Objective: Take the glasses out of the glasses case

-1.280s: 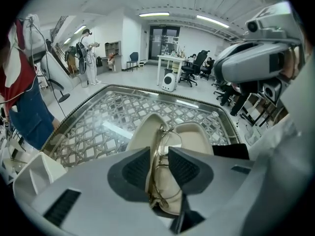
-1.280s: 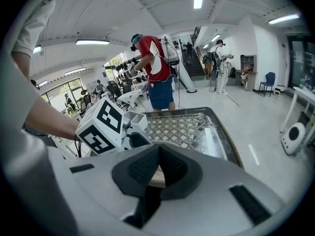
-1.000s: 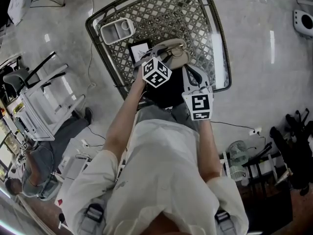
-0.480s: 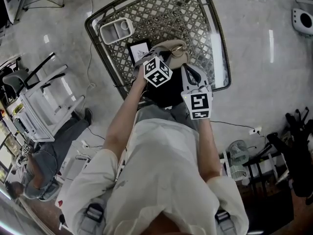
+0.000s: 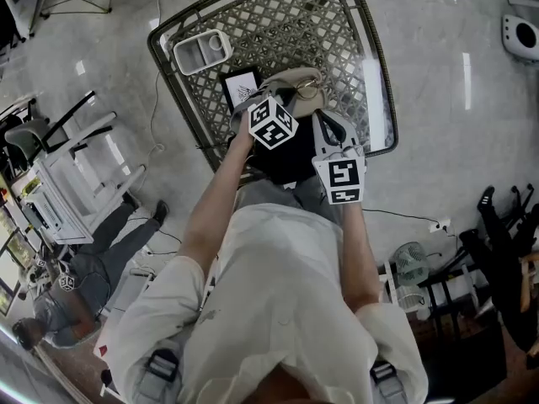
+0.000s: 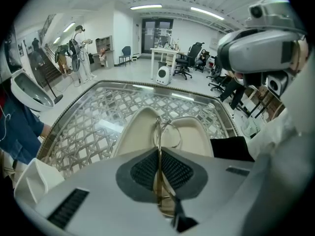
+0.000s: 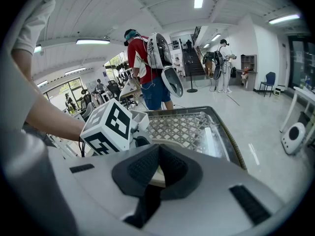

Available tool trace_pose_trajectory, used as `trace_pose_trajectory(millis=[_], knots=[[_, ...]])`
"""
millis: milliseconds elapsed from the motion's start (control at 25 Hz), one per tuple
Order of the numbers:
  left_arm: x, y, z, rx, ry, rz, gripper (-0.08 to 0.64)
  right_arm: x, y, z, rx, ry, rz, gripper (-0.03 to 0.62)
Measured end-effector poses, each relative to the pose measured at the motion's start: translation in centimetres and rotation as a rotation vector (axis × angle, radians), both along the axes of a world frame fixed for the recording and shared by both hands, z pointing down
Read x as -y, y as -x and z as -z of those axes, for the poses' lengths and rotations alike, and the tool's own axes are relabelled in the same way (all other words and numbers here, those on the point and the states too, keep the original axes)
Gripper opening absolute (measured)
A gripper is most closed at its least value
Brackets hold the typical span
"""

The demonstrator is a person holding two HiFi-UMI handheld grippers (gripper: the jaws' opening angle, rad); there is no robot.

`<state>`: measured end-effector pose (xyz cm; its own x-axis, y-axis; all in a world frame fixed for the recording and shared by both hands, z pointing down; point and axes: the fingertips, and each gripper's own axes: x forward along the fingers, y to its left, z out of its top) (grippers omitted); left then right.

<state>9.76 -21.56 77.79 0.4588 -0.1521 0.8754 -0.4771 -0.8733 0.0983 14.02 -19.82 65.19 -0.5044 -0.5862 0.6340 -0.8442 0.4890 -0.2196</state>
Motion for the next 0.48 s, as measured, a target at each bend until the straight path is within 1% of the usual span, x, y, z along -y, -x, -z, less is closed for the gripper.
trace_pose_trajectory(millis=[280, 480], knots=[[-0.1, -0.3, 0.7, -0.016, -0.02, -0.008, 0.028, -0.3, -0.1, 0.2, -0.004, -0.008, -0.006, 0.008], [0.1, -0.7, 1.8, -0.035, -0.05, -0.007, 0.028, -0.7, -0.3, 0.6, -0.009, -0.018, -0.015, 0.008]])
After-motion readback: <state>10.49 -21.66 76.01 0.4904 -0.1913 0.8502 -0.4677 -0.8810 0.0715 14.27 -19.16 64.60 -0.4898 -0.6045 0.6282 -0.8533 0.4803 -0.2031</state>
